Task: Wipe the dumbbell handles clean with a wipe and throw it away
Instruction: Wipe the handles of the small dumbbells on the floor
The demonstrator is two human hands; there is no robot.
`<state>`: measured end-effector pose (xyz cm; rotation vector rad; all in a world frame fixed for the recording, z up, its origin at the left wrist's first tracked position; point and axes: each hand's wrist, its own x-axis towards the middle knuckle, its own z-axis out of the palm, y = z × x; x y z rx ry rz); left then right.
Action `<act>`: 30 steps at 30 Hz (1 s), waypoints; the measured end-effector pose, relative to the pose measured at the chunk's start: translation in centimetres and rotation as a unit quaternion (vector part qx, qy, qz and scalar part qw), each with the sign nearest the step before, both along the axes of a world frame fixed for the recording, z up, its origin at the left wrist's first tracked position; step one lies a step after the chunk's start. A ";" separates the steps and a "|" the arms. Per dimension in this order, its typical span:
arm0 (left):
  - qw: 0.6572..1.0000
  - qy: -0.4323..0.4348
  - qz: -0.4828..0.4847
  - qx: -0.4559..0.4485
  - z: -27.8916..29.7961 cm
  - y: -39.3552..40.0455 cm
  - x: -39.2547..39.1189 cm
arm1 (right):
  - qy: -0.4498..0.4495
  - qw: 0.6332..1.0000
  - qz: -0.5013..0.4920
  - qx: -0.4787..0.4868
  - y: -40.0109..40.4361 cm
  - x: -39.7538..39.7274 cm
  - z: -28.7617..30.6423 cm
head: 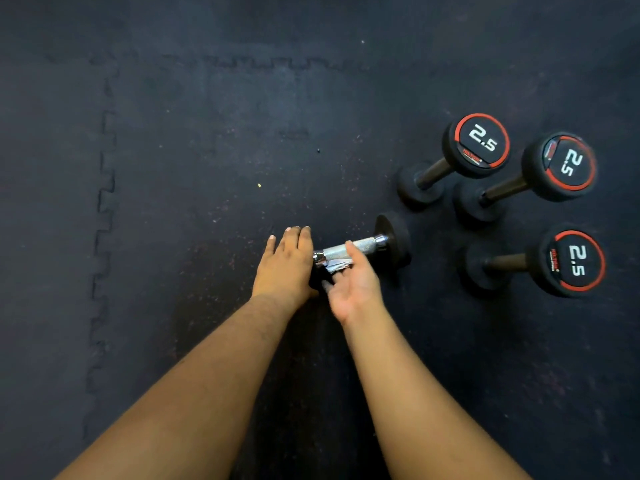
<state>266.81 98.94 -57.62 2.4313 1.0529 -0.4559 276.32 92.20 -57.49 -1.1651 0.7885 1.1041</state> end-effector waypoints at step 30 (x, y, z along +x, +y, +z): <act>0.999 -0.013 0.011 -0.047 0.7 0.8 0.2 | -0.665 0.489 0.507 -0.250 -4.5 1.9 -2.4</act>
